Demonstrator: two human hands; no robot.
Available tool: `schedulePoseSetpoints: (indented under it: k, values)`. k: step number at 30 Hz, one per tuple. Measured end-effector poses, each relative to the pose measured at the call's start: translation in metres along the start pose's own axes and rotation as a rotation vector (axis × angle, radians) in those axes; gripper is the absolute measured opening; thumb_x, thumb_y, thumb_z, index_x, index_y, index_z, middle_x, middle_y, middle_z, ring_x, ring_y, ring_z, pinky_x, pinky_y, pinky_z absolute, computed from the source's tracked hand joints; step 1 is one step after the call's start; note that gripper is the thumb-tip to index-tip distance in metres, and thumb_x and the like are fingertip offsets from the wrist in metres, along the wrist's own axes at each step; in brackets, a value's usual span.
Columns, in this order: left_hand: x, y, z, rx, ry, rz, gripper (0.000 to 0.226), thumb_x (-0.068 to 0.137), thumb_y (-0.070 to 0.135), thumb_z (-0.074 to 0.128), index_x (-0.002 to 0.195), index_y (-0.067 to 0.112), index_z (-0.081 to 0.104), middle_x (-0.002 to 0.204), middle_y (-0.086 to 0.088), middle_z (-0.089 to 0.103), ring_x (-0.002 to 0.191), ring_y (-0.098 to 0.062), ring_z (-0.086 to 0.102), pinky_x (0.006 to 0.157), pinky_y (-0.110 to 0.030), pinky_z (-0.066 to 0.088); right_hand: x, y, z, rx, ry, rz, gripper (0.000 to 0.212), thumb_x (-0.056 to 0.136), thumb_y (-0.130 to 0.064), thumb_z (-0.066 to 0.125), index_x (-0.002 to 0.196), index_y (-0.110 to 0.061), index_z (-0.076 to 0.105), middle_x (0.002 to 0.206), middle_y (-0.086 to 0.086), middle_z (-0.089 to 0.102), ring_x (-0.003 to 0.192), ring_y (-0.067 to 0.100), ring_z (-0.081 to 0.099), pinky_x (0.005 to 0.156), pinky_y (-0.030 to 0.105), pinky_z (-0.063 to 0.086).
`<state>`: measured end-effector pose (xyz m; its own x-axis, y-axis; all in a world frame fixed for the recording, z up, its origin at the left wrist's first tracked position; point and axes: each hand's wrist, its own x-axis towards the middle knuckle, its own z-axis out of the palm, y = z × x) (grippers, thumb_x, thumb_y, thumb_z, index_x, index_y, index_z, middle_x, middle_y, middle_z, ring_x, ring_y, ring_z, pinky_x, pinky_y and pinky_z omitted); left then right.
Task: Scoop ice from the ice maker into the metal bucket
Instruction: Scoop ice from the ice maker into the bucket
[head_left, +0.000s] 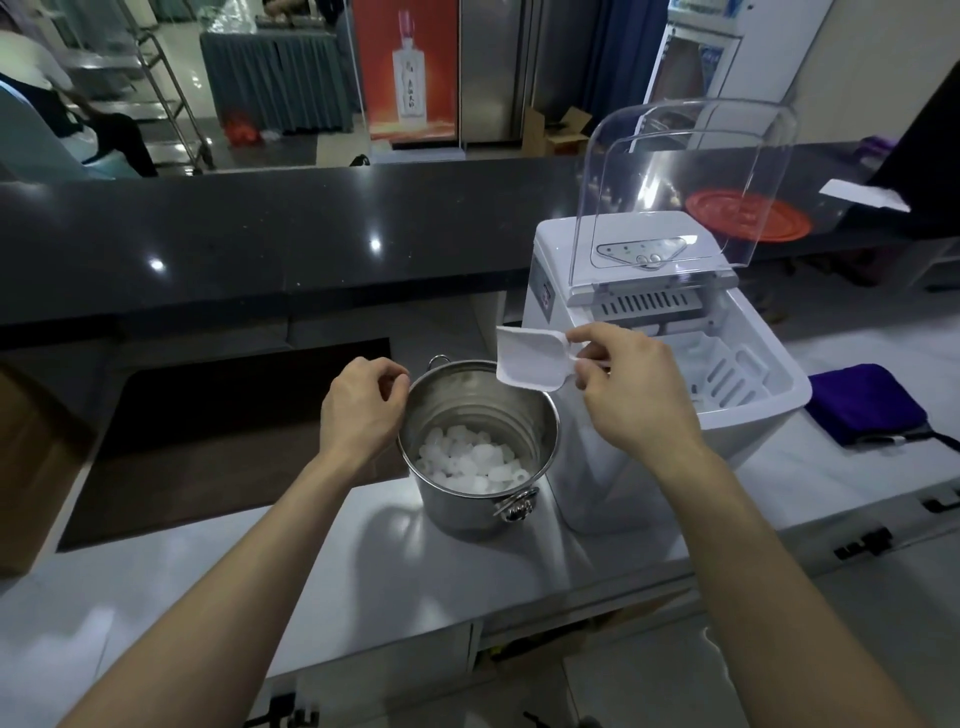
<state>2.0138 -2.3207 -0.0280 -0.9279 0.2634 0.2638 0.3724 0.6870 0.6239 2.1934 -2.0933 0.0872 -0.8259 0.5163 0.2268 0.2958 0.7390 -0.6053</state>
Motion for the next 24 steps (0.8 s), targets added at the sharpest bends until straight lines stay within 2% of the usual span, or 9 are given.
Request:
schedulePoseSetpoints:
  k: [2,4,7,10,14,18,21,24]
  values:
    - [-0.001,0.006,-0.003,-0.036,0.019,0.009,0.015,0.102,0.037,0.063,0.096,0.032,0.076,0.095,0.012,0.065,0.087,-0.011,0.063,0.079,-0.037,0.053,0.003,0.006,-0.002,0.074,-0.002,0.067,0.034,0.102,-0.008,0.06,0.129,-0.026,0.071,0.098,-0.013,0.069,0.095,0.018,0.073,0.091,0.043,0.06]
    - [0.0,0.014,-0.006,-0.094,0.023,0.032,0.015,0.101,0.039,0.065,0.095,0.032,0.077,0.093,0.014,0.068,0.086,-0.009,0.065,0.082,-0.039,0.057,0.007,0.011,-0.005,0.2,0.0,0.133,0.035,0.102,-0.004,0.056,0.128,-0.024,0.067,0.102,-0.008,0.07,0.092,0.019,0.076,0.087,0.046,0.063]
    - [0.0,0.037,-0.013,-0.231,-0.004,0.072,0.015,0.1,0.04,0.07,0.091,0.031,0.079,0.087,0.015,0.074,0.084,-0.005,0.069,0.079,-0.033,0.059,0.01,0.013,-0.014,0.453,-0.004,0.246,0.025,0.106,0.002,0.049,0.121,-0.014,0.061,0.107,0.012,0.072,0.078,0.019,0.078,0.075,0.035,0.064]
    - [0.0,0.066,-0.018,-0.397,-0.089,0.083,0.016,0.1,0.038,0.074,0.089,0.03,0.082,0.082,0.012,0.077,0.082,-0.006,0.072,0.075,-0.028,0.059,0.006,0.012,-0.026,0.592,0.016,0.252,0.017,0.108,0.003,0.049,0.12,-0.004,0.058,0.111,0.018,0.067,0.075,0.025,0.079,0.07,0.032,0.065]
    - [-0.003,0.108,-0.021,-0.543,-0.317,0.123,0.024,0.103,0.043,0.071,0.09,0.028,0.085,0.079,0.007,0.077,0.076,-0.005,0.07,0.077,-0.028,0.054,0.002,0.021,-0.037,0.678,0.036,0.255,0.014,0.108,0.001,0.053,0.117,-0.005,0.061,0.111,0.018,0.071,0.082,0.024,0.08,0.077,0.033,0.065]
    - [-0.007,0.141,-0.017,-0.643,-0.541,0.098,0.033,0.1,0.055,0.069,0.101,0.026,0.087,0.088,0.002,0.08,0.077,-0.004,0.062,0.076,-0.024,0.047,0.0,0.029,-0.046,0.681,0.035,0.229,0.011,0.105,0.002,0.059,0.11,-0.007,0.064,0.103,0.014,0.074,0.084,0.023,0.08,0.085,0.039,0.065]
    - [-0.012,0.159,-0.008,-0.673,-0.581,0.093,0.029,0.098,0.049,0.074,0.102,0.024,0.087,0.088,0.0,0.081,0.074,-0.007,0.058,0.073,-0.022,0.047,-0.003,0.031,-0.049,0.74,0.028,0.219,0.007,0.103,0.003,0.064,0.108,-0.001,0.063,0.106,0.018,0.075,0.086,0.025,0.081,0.084,0.037,0.065]
    - [-0.018,0.176,0.002,-0.754,-0.561,0.094,0.024,0.097,0.038,0.078,0.101,0.017,0.087,0.083,0.0,0.079,0.07,-0.005,0.056,0.069,-0.019,0.045,-0.006,0.036,-0.05,0.778,0.039,0.221,0.013,0.096,0.0,0.074,0.105,-0.002,0.065,0.105,0.017,0.077,0.089,0.026,0.081,0.087,0.041,0.065]
